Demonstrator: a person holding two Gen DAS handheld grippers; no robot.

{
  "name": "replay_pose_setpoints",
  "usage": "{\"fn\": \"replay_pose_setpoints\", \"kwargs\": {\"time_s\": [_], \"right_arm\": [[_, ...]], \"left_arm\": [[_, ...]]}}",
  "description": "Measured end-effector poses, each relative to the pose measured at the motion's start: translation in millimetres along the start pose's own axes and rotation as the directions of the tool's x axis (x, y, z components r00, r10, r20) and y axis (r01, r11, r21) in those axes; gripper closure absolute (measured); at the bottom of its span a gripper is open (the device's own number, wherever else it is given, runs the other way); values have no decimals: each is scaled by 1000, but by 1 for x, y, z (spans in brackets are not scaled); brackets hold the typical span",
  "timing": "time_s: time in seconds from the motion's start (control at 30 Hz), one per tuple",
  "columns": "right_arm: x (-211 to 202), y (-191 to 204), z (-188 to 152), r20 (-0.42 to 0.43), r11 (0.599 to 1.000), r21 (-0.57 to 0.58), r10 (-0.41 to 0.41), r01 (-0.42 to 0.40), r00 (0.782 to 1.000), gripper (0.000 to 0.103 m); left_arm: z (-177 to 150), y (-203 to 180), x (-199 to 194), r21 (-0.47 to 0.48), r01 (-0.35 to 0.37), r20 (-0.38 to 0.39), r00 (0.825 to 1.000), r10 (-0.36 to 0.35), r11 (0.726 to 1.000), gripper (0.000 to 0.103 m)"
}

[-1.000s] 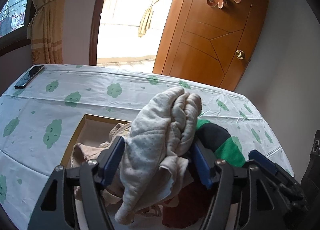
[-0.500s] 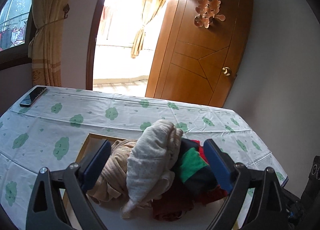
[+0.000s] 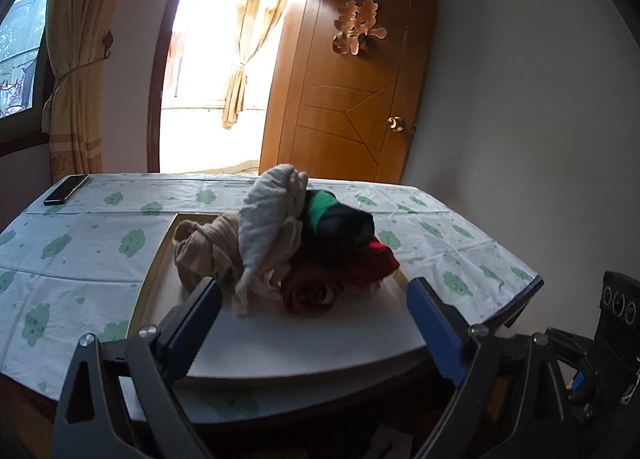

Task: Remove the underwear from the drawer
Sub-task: 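Withdraw both grippers from the tray and reach down into the drawer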

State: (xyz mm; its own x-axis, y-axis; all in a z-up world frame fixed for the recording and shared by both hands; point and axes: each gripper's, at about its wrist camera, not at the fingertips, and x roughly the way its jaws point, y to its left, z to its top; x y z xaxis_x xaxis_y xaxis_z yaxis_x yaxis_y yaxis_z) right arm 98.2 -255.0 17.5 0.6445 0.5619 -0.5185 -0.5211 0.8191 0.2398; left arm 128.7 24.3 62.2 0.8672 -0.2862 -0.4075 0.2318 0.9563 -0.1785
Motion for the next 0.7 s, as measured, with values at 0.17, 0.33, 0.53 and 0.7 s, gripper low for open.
{"fn": "replay_pose_setpoints", "kwargs": {"time_s": [0.17, 0.33, 0.53, 0.7], "right_arm": [[-5, -1, -37, -48, 1000, 5, -11, 11, 999, 16], [4, 6, -56, -108, 993, -100, -65, 54, 992, 16], [20, 11, -69, -176, 983, -180, -61, 29, 982, 16], [33, 10, -79, -256, 973, -228, -100, 40, 961, 16]], "left_arm": [[-46, -6, -23, 60, -25, -7, 1000, 25, 998, 8], [-86, -5, -27, 129, -60, -53, 996, 67, 990, 8], [-108, 4, -26, 156, -82, -90, 991, 97, 984, 6], [-121, 11, -16, 155, -83, -146, 984, 106, 984, 6]]}}
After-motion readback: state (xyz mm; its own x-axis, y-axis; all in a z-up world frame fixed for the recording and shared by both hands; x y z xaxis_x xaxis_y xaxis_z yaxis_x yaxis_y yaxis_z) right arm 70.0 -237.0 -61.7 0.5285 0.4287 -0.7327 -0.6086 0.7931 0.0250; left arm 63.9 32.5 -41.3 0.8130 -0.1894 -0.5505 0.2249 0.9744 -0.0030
